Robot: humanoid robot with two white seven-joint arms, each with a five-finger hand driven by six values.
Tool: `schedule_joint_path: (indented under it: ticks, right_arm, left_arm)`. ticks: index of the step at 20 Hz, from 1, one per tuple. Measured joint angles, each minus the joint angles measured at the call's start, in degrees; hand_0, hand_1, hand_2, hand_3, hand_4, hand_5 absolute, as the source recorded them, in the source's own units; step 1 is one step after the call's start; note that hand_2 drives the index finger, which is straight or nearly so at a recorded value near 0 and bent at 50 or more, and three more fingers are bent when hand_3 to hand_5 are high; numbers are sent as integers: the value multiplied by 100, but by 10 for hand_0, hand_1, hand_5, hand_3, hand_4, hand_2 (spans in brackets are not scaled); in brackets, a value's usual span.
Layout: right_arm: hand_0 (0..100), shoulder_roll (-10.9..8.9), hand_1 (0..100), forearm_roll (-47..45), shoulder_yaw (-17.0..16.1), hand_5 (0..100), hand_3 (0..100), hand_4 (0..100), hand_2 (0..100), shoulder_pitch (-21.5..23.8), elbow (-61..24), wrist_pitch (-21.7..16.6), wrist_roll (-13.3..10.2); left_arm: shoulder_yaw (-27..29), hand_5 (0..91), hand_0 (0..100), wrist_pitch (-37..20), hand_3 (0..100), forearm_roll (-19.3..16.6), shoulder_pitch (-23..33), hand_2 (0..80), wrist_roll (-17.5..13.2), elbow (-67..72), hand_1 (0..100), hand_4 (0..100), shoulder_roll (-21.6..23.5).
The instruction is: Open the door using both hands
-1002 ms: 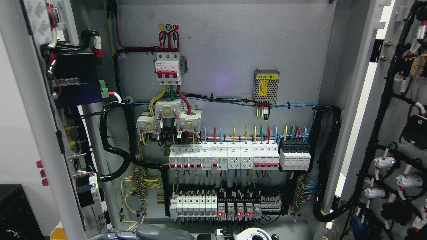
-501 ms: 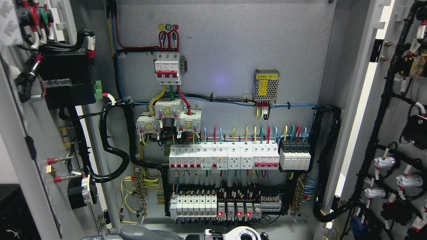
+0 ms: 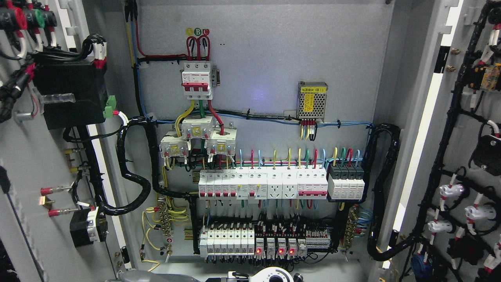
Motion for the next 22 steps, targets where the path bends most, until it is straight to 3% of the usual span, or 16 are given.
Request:
schedule_joint_path:
  ticks: [22]
  right_arm:
    - [0, 275, 0, 152, 93, 0, 0, 0, 0, -84, 113, 12, -2]
  left_arm:
    - [4, 0, 0, 0, 0, 5, 0, 0, 0, 0, 0, 0, 155]
